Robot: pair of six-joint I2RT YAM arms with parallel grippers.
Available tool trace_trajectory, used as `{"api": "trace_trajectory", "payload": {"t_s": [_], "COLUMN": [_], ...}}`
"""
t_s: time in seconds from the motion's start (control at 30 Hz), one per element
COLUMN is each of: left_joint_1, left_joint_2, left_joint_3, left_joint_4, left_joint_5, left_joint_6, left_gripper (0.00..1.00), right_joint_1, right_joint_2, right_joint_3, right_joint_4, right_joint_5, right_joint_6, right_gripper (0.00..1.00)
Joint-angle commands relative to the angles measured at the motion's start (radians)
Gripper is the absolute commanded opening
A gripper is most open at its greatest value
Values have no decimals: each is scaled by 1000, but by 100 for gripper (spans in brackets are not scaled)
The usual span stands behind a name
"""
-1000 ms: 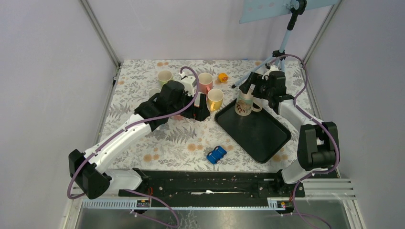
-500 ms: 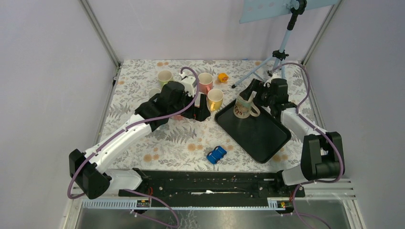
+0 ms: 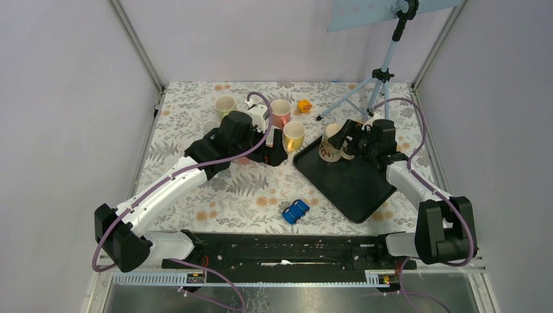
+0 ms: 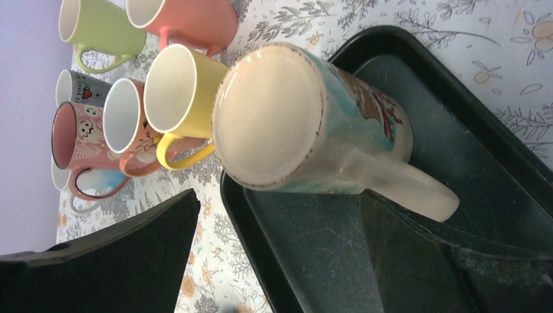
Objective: Turn the mug right side up
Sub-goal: Pick up the cup from the tray.
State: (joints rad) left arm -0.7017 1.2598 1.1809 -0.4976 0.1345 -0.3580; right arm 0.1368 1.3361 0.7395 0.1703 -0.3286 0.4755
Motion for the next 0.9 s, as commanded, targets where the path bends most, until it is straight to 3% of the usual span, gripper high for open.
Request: {"api": "trace_trajectory", "payload": {"t_s": [0.0,0.23,0.4,0.87], "left_joint_1": [-3,-3,-3,-3], "left_joint_2": [-4,-2,-4,-25], "left_joint_3": [-6,-8,-14,-28], "left_joint_4": [68,72,74,69], "left_joint_5": [31,35,40,40], "left_joint_6": [7,5,4,12], "left_gripper": [99,99,99,99], "right_joint_1": [9,67,65,62], "right_joint_2": [-40,-80,-77,1], "right_joint_3": [-21,-31,-6,-40], "right_joint_4": [29,-28,-60,97], "right_joint_5": [-26,77,179,83], "right_joint_6": [-9,-70,-211,-366], "right_gripper": [100,100,100,100]}}
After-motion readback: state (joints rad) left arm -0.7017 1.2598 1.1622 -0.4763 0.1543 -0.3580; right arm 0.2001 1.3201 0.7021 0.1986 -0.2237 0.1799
